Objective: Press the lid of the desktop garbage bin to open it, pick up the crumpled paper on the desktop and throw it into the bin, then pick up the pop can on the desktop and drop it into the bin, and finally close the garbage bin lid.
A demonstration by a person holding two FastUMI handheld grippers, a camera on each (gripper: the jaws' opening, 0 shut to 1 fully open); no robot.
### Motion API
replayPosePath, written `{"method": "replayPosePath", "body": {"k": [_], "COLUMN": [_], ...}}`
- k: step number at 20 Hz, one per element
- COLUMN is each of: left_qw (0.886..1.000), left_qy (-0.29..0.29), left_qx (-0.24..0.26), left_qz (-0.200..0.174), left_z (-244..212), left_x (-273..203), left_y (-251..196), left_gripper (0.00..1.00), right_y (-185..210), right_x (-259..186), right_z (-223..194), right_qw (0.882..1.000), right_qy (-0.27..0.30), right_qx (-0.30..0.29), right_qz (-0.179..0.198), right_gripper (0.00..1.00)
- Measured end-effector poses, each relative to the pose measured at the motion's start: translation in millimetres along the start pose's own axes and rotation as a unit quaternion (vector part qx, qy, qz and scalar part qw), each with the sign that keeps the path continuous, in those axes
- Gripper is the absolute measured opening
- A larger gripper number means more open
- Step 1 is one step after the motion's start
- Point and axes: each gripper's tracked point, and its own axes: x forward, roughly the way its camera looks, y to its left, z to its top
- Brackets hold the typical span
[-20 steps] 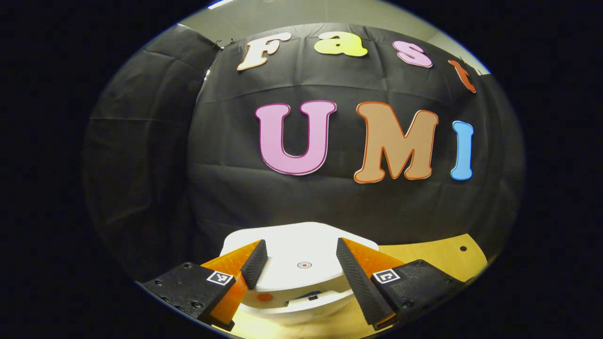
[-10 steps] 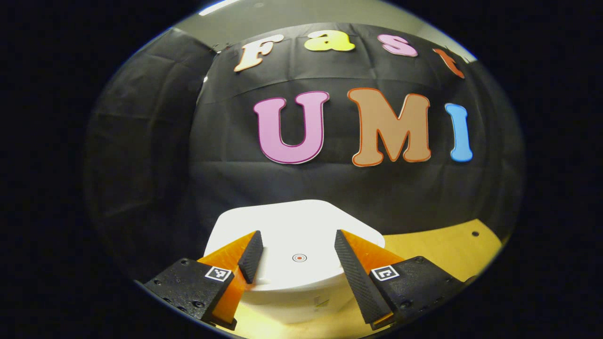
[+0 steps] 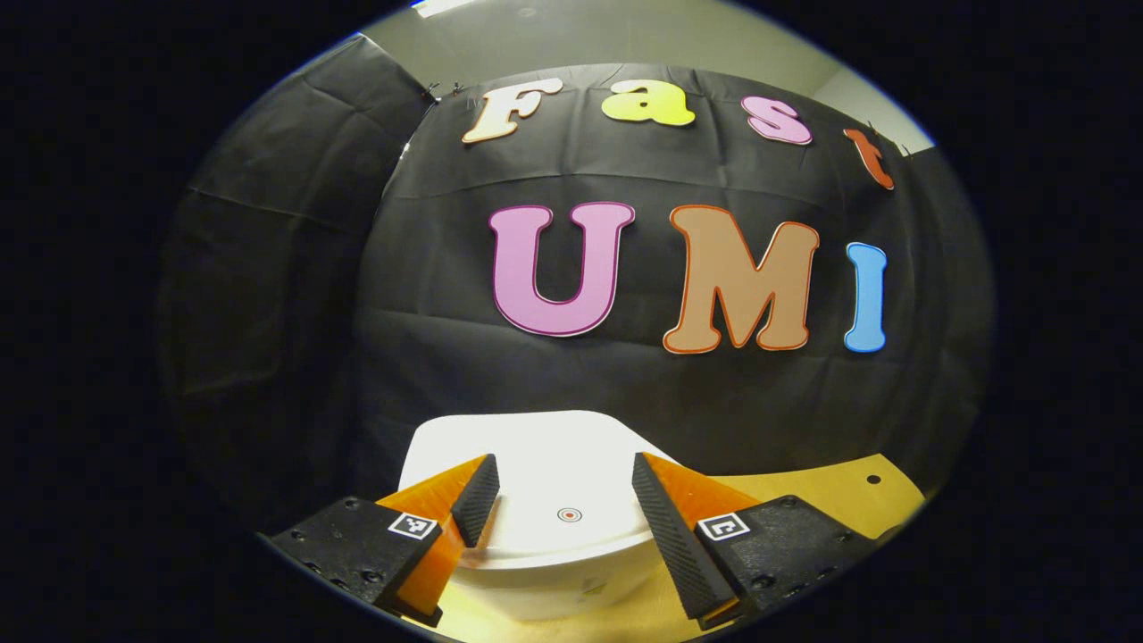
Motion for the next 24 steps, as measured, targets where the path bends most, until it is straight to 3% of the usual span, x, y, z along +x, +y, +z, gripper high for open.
{"method": "replayPosePath", "body": {"k": [4, 10, 14, 19, 22, 24], "left_qw": [0.999, 0.993, 0.989, 0.984, 0.979, 0.978], "left_qy": [-0.039, -0.107, -0.124, -0.099, -0.098, -0.089], "left_qx": [0.003, 0.014, 0.038, 0.036, 0.017, 0.002], "left_qz": [-0.025, -0.053, -0.075, -0.147, -0.18, -0.186], "left_z": [29.5, 67.5, 65.2, 36.9, 34.1, 29.1], "left_x": [-27.5, -111.0, -171.5, -230.1, -249.9, -255.5], "left_y": [-23.9, -85.8, -129.2, -179.7, -189.0, -185.7], "left_gripper": [0.91, 0.93, 0.92, 0.93, 0.95, 0.95], "right_y": [-10.0, -30.2, -43.8, -45.4, -42.6, -45.1], "right_x": [-14.3, -44.3, -65.1, -92.1, -104.0, -111.9], "right_z": [15.9, 19.0, 11.6, 16.2, 12.8, 15.1], "right_qw": [0.999, 0.998, 0.998, 0.997, 0.997, 0.995], "right_qy": [-0.027, -0.055, -0.061, -0.08, -0.08, -0.09], "right_qx": [0.015, 0.014, -0.009, 0.006, 0.016, 0.02], "right_qz": [-0.008, 0.0, 0.011, 0.006, -0.004, -0.021], "right_gripper": [0.7, 0.73, 0.77, 0.76, 0.92, 0.94]}}
